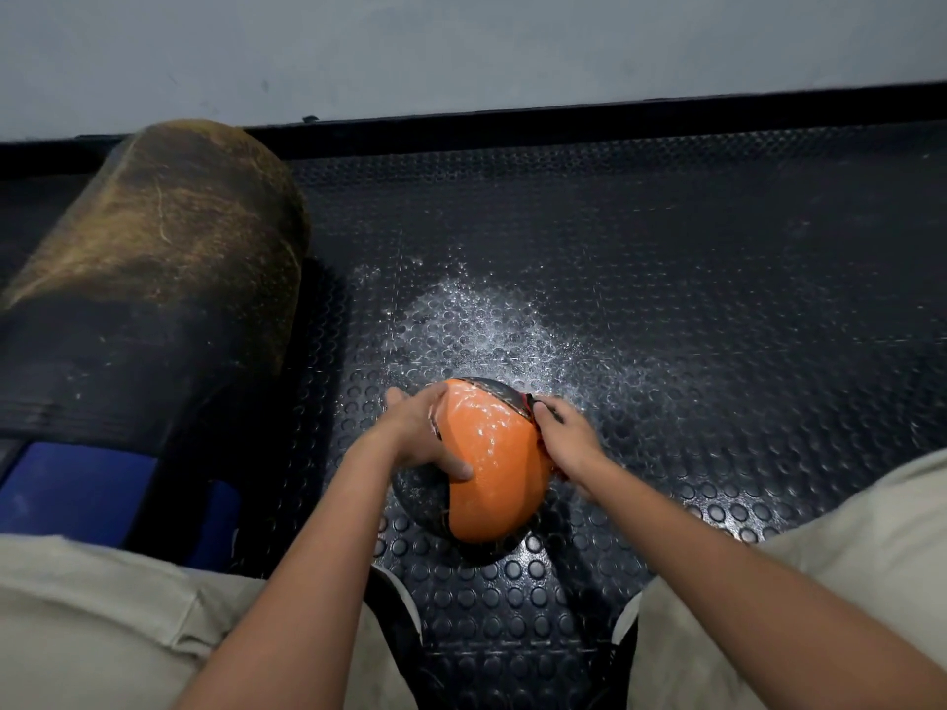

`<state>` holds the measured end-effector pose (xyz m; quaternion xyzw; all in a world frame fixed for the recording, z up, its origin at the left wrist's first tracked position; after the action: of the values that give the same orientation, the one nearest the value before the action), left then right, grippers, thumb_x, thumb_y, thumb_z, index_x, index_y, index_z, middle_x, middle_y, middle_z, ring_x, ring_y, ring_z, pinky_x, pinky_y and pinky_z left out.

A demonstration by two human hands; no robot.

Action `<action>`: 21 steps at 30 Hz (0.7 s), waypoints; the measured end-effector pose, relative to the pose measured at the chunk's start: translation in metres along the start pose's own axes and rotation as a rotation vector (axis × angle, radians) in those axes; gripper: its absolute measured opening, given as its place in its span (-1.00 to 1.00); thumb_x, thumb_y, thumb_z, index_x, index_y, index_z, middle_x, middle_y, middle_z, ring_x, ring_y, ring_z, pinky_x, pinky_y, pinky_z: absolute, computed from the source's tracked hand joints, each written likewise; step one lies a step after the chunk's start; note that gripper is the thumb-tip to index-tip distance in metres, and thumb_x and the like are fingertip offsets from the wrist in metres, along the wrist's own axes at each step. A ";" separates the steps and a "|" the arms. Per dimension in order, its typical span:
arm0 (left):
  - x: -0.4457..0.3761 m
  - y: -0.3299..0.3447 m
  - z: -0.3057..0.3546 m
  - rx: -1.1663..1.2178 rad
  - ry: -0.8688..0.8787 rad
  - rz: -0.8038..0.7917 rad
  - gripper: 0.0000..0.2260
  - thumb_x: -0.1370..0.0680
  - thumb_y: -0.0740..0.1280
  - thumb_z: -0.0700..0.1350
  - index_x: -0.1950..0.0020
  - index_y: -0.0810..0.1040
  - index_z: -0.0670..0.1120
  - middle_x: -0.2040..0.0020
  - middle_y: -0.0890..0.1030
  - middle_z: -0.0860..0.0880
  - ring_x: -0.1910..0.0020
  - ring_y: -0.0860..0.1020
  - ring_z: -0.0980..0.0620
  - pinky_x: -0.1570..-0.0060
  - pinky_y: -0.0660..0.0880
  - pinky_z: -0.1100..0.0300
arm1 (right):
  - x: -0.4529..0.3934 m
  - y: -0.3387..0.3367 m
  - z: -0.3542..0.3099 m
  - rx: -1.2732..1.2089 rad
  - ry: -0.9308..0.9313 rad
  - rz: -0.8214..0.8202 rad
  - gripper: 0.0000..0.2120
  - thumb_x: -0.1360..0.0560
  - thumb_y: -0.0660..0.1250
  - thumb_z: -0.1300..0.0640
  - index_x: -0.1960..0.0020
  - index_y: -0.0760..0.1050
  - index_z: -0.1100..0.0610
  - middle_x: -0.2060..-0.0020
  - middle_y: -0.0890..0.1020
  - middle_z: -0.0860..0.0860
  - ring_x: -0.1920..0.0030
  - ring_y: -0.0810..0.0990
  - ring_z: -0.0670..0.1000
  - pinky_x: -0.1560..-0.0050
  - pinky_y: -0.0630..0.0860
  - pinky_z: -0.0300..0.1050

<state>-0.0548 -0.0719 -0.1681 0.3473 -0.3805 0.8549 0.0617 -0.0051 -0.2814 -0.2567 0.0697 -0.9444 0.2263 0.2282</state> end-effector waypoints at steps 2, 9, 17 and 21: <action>-0.001 -0.001 -0.001 -0.054 0.017 -0.026 0.15 -0.21 0.71 -0.08 -0.62 0.09 0.22 -0.52 0.05 -0.09 -0.53 0.17 -0.30 -0.44 0.25 -0.28 | 0.000 -0.001 -0.007 0.010 -0.011 0.040 -0.74 -0.66 0.17 -0.11 -0.26 0.55 -0.14 -0.09 0.65 -0.09 -0.03 0.61 0.01 -0.08 0.61 0.03; -0.004 0.015 0.002 -0.143 0.034 0.001 0.33 -0.13 0.60 0.37 -0.64 -0.18 0.11 -0.61 -0.04 -0.14 -0.58 0.06 -0.27 -0.47 0.24 -0.28 | -0.002 0.005 -0.030 0.154 -0.202 0.035 -0.72 -0.65 0.20 -0.11 -0.31 0.55 -0.17 -0.24 0.61 -0.12 -0.21 0.55 0.01 -0.23 0.53 0.04; -0.004 0.010 0.005 -0.103 0.090 0.112 0.30 -0.05 0.66 0.27 -0.60 0.08 -0.14 -0.56 0.21 -0.13 -0.52 0.25 -0.14 -0.50 0.27 -0.09 | 0.001 -0.003 -0.030 0.097 -0.144 0.044 -0.73 -0.67 0.18 -0.06 -0.30 0.56 -0.10 -0.17 0.63 -0.09 -0.12 0.59 0.01 -0.16 0.55 0.01; -0.006 0.008 0.002 -0.090 0.086 0.122 0.33 0.00 0.67 0.29 -0.60 0.11 -0.09 -0.55 0.23 -0.13 -0.51 0.28 -0.15 -0.47 0.30 -0.13 | 0.004 0.004 -0.043 0.165 -0.248 -0.005 -0.71 -0.66 0.18 -0.12 -0.34 0.52 -0.19 -0.24 0.59 -0.15 -0.24 0.52 -0.01 -0.29 0.48 0.06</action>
<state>-0.0521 -0.0777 -0.1756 0.2831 -0.4360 0.8533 0.0412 0.0075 -0.2586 -0.2223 0.1181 -0.9433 0.2925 0.1036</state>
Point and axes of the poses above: each hand's wrist, its own x-axis away from the middle knuckle, its own y-axis out of the palm, z = x × y, the point moved 6 cm from there along -x, towards the middle knuckle
